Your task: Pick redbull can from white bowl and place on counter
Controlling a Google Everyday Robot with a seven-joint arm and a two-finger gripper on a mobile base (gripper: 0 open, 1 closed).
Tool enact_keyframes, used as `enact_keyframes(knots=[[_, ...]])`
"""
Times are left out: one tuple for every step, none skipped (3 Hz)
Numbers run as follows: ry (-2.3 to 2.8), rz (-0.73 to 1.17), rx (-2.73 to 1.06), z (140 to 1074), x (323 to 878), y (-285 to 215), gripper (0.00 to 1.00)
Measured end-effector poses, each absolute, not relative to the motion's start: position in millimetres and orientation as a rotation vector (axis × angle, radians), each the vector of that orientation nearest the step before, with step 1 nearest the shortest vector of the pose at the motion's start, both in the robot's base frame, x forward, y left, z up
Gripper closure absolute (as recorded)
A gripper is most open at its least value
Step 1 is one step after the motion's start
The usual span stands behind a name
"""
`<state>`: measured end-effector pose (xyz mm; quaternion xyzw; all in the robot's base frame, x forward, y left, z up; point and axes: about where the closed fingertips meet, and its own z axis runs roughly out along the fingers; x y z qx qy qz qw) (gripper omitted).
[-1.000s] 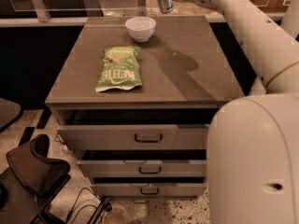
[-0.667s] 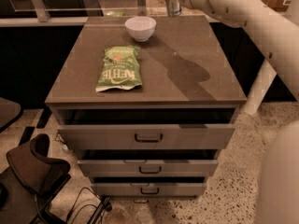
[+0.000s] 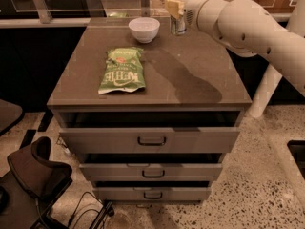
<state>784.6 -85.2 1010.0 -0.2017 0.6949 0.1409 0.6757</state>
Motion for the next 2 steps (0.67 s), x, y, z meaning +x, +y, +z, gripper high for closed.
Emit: enact_keyframes(knots=[[1.630, 0.318, -0.412, 989.3, 768.9, -97.9, 1.00], [1.679, 0.291, -0.398, 971.0, 756.4, -107.8, 1.00]])
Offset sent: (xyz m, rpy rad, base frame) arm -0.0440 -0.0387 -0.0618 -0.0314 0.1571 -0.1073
